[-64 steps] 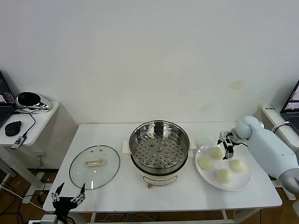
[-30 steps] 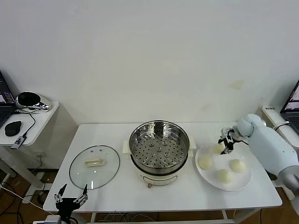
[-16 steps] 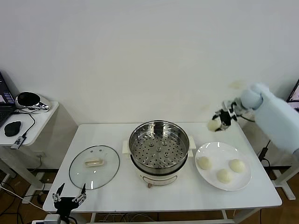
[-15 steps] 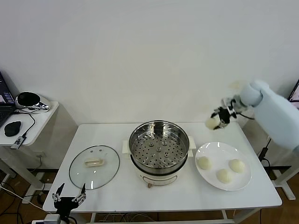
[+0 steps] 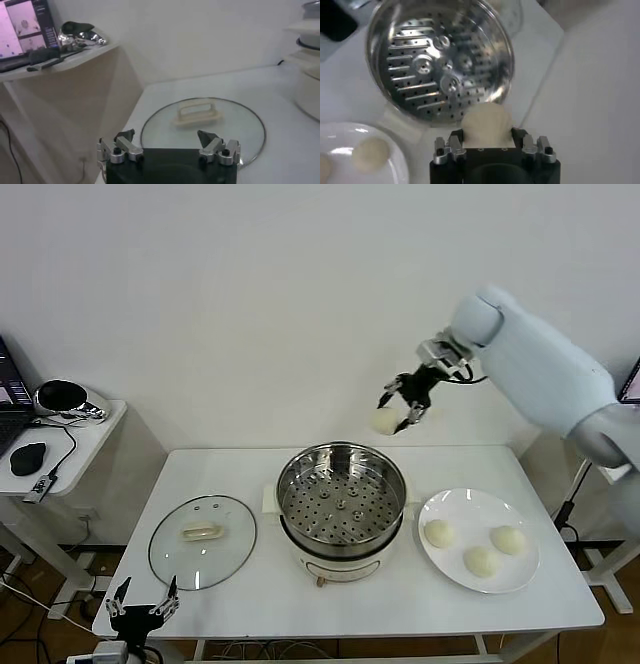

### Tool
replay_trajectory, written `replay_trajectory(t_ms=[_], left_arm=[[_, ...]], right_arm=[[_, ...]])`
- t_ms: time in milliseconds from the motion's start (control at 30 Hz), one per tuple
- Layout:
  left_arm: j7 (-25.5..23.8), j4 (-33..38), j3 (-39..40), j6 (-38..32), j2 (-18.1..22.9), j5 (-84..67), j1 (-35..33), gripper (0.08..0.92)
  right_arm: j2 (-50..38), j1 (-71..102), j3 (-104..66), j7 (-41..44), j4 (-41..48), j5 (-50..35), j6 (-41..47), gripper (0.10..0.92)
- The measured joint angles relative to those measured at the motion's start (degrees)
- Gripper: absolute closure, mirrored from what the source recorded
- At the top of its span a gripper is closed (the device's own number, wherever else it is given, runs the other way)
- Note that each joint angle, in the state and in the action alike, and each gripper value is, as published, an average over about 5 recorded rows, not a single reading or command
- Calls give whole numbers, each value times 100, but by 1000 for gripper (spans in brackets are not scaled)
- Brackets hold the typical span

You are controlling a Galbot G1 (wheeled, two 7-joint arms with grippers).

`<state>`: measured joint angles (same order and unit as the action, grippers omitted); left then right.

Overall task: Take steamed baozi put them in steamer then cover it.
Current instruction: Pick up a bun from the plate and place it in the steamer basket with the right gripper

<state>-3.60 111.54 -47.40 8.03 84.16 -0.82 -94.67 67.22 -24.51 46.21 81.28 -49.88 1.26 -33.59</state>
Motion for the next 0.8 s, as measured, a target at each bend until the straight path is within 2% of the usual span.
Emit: replay_trajectory(t_ms=[333,800], left_arm=[[5,9,-6,2,-1,-23,12,177],[15,-66,82,-17,-86,-35,3,177]], right_arm=[[482,348,-19,-148,-150,1038,-815,423],[967,909,-301,-701,89,2281,-1190,416]])
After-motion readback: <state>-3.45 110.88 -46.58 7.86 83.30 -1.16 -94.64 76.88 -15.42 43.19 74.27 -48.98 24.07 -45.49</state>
